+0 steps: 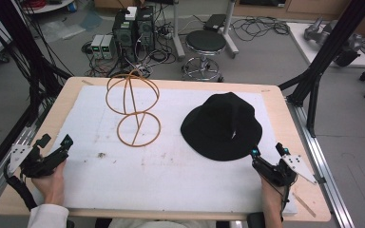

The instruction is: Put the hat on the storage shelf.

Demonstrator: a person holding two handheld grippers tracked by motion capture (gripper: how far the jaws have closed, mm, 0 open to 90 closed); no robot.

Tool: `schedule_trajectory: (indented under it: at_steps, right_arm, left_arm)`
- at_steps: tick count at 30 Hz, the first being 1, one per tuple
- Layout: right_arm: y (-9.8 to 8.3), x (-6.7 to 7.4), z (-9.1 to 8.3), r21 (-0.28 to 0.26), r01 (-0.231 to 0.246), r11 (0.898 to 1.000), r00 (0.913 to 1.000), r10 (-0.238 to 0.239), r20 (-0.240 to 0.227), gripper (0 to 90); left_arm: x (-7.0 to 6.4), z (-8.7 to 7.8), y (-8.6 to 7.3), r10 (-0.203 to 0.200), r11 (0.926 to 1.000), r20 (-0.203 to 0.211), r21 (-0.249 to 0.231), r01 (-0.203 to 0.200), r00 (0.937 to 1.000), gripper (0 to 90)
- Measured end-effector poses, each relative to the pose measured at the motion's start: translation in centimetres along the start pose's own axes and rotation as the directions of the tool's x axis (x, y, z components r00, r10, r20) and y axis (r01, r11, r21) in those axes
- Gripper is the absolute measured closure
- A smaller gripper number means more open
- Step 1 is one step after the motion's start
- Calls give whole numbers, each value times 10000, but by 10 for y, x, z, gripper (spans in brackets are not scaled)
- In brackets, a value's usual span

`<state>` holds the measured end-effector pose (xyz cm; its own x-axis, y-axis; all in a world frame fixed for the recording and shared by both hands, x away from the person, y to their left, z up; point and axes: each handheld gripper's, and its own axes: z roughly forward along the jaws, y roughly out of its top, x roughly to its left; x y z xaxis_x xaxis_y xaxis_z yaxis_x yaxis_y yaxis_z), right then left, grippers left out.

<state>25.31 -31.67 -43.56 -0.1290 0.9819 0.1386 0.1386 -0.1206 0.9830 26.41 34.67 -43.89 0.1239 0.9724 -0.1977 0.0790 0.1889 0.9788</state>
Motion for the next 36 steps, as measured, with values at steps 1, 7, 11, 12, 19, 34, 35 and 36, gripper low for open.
schedule_trajectory:
  at_steps: [1,7,11,12,19,34,35,36]
  right_arm:
    - [0,0,0,-12,-35,10000,10000,35,2,122]
    - [0,0,-1,-20,33,10000,10000,-33,17,122]
    - [0,0,-1,-18,16,10000,10000,-16,-6,122]
    - [0,0,-1,-34,27,10000,10000,-27,-12,121]
    - [1,-1,-3,-40,-84,10000,10000,84,-26,120]
    - [4,2,-2,44,39,10000,9999,-38,-121,119]
    - [6,3,-3,80,36,10000,9999,-35,-162,119]
    - [9,5,-3,20,67,10000,9996,-66,-257,120]
  left_arm:
    - [0,0,0,-1,10000,-4,12,1,10000,195]
    - [1,0,0,-14,10000,8,-8,14,10000,195]
    - [0,0,0,-41,10000,6,4,41,10000,195]
    - [1,0,0,-42,10000,4,-12,42,10000,195]
    - [1,0,0,-60,10000,2,-18,60,10000,195]
    - [-1,-4,-1,-69,10000,-10,12,69,10000,195]
    - [0,-4,-1,-80,10000,-24,13,80,10000,195]
    - [0,-4,-1,-92,10000,-41,6,92,9999,195]
